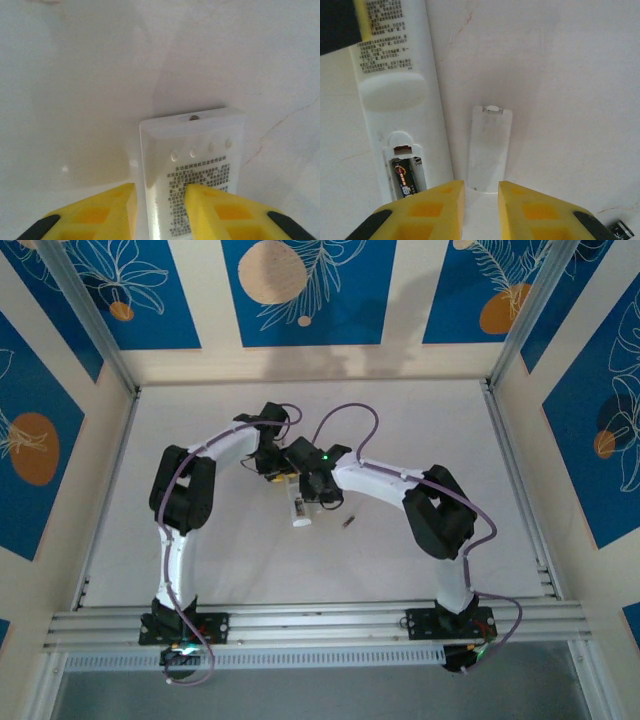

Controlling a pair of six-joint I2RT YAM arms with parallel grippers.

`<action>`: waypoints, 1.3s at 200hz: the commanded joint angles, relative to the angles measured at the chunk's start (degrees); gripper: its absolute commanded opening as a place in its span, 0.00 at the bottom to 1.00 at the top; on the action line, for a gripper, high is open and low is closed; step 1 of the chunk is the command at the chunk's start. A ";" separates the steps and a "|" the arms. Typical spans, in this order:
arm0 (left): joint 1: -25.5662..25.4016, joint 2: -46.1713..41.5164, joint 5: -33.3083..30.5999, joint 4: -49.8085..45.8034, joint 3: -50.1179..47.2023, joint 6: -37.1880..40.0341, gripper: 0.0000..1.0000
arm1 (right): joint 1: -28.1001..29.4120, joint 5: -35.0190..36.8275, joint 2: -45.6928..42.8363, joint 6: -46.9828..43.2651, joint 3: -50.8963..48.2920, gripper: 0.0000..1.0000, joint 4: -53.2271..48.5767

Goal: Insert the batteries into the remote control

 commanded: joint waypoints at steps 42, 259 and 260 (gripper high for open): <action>-0.49 -2.11 2.30 -0.16 -1.47 0.68 0.47 | 2.29 -2.50 -6.19 0.23 -2.69 0.25 2.01; 13.85 -18.70 -3.29 -2.46 -1.44 8.20 0.54 | 3.71 -7.80 5.21 -6.80 3.64 0.21 1.77; 13.90 -18.70 -3.24 -2.47 -1.48 8.20 0.54 | 3.72 -7.80 5.24 -6.80 3.67 0.21 1.77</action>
